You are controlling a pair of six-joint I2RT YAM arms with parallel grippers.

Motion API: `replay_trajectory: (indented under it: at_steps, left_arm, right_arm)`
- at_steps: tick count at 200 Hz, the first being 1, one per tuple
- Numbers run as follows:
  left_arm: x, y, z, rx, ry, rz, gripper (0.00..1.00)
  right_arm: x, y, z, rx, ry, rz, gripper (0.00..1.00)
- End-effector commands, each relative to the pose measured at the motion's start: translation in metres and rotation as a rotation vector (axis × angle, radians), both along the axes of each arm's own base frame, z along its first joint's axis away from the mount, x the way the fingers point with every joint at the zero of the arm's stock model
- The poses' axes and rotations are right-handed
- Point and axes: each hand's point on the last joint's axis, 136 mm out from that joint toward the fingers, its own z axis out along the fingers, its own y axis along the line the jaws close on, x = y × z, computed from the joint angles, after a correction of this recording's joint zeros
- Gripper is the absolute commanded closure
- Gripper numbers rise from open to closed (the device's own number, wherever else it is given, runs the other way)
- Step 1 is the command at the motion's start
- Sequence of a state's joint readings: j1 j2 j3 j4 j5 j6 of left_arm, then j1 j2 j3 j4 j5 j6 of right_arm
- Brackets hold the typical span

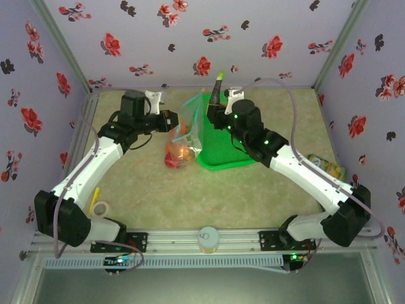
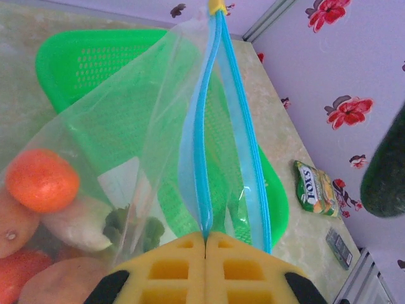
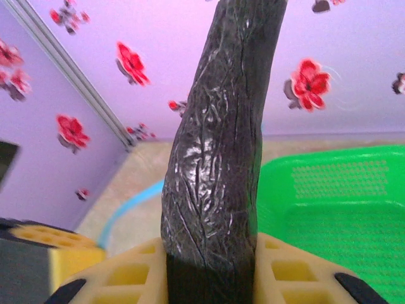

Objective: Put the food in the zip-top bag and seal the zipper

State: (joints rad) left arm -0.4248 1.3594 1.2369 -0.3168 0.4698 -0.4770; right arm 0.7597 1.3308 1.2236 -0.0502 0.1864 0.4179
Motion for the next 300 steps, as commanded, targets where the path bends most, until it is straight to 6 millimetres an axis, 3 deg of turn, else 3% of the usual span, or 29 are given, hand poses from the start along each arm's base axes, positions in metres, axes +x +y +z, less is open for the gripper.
replay_trajectory:
  at_steps: [1,40,62,97,160,183,197,237,256,300]
  left_arm:
    - [0.004,-0.008,0.022,-0.057,-0.043,-0.010,1.00]
    - [0.000,-0.007,0.030,-0.069,-0.060,-0.009,1.00]
    - [-0.002,-0.006,0.032,-0.070,-0.066,-0.011,1.00]
    - [-0.003,-0.004,0.035,-0.068,-0.078,-0.009,1.00]
    - [-0.002,0.003,0.047,-0.075,-0.107,0.010,1.00]
    - [-0.002,0.005,0.051,-0.078,-0.115,0.014,1.00]
    - [-0.002,0.006,0.050,-0.076,-0.113,0.016,1.00]
    - [-0.002,0.008,0.050,-0.071,-0.112,0.019,1.00]
    - [-0.002,0.009,0.051,-0.071,-0.114,0.021,1.00]
    - [-0.003,0.010,0.051,-0.061,-0.113,0.019,1.00]
  right_arm:
    - [0.000,0.020,0.020,0.147,-0.074,-0.019,0.93]
    - [0.002,0.063,0.009,0.137,-0.074,0.019,0.93]
    - [0.005,0.077,-0.004,0.102,-0.070,0.014,0.94]
    - [0.006,0.084,-0.026,0.051,-0.030,0.011,0.95]
    - [-0.002,0.086,-0.047,-0.006,0.044,0.030,0.94]
    - [-0.004,0.090,-0.052,-0.025,0.067,0.051,0.87]
    - [-0.004,0.092,-0.051,-0.029,0.071,0.062,0.72]
    - [-0.007,0.086,-0.039,-0.040,0.046,0.065,0.62]
    - [-0.010,0.084,-0.029,-0.040,0.028,0.072,0.46]
    - [-0.018,0.074,-0.002,-0.045,-0.023,0.089,0.44]
